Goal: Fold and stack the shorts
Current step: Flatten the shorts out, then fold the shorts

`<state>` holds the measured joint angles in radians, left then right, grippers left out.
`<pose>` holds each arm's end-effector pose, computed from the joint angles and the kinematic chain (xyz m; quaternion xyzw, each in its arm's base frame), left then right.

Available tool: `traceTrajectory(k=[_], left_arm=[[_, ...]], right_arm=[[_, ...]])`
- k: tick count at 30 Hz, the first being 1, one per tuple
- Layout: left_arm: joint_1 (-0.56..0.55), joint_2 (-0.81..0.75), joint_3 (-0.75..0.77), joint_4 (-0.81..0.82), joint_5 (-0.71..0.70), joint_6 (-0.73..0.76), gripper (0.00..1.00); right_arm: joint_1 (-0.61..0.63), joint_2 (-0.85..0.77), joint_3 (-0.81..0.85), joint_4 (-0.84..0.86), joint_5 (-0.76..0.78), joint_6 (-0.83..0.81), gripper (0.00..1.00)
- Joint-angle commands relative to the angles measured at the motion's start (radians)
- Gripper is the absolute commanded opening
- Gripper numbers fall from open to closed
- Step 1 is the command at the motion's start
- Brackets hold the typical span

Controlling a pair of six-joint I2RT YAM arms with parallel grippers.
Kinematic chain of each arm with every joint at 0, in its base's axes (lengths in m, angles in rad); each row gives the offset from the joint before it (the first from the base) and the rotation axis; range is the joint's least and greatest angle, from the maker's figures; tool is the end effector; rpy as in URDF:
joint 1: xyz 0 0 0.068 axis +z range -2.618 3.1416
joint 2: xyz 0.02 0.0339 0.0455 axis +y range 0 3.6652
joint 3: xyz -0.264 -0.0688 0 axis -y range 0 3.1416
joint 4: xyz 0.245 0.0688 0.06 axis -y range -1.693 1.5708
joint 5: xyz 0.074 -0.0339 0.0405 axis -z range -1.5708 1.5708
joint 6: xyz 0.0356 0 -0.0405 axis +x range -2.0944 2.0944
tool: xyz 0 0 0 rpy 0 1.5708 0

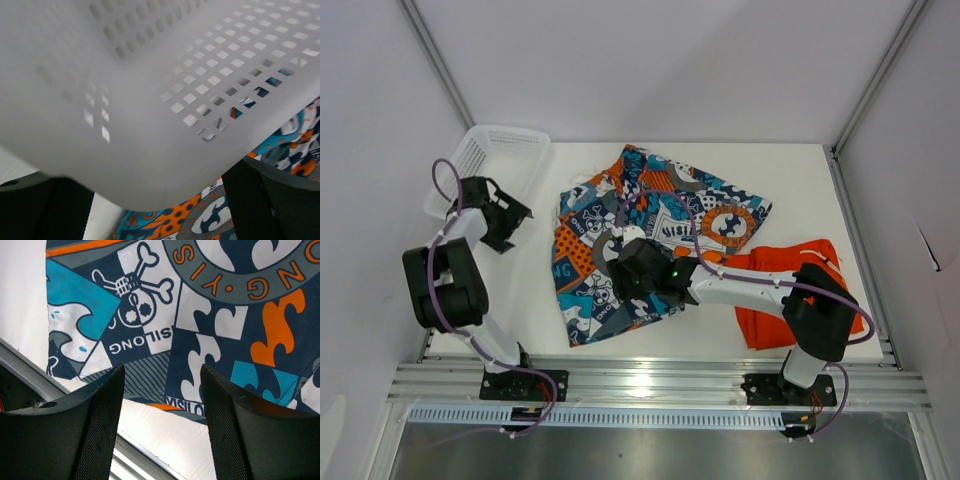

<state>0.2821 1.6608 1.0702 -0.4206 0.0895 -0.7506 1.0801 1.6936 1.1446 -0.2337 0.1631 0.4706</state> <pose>0.3262 0.0912 0.1971 -0.4633 0.8411 -0.1059 0.2584 0.1795 0.3236 0.2219 -0.2463 0.8873 0.2141 0.3259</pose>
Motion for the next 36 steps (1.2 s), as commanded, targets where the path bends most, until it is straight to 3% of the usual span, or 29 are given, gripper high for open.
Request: traceTrajectory(k=[1, 8, 14, 22, 27, 36], left_arm=[[0.04, 0.117, 0.149, 0.076, -0.051, -0.049, 0.95], [-0.026, 0.321, 0.399, 0.009, -0.042, -0.055, 0.95], [-0.047, 0.317, 0.473, 0.002, -0.027, 0.013, 0.98], [-0.055, 0.065, 0.246, 0.034, 0.072, 0.088, 0.99], [-0.054, -0.076, 0.177, 0.003, 0.073, 0.135, 0.99], [-0.054, -0.167, 0.042, 0.135, 0.145, 0.086, 0.99]], right_arm=[[-0.012, 0.018, 0.05, 0.005, -0.007, 0.002, 0.64], [-0.02, 0.044, 0.07, 0.01, -0.046, 0.002, 0.64], [0.023, 0.095, 0.113, -0.013, -0.082, -0.046, 0.66], [0.155, 0.215, 0.26, -0.053, -0.05, -0.067, 0.65], [0.216, 0.307, 0.325, -0.073, 0.012, -0.084, 0.57], [0.273, 0.408, 0.415, -0.081, 0.059, -0.072, 0.55]])
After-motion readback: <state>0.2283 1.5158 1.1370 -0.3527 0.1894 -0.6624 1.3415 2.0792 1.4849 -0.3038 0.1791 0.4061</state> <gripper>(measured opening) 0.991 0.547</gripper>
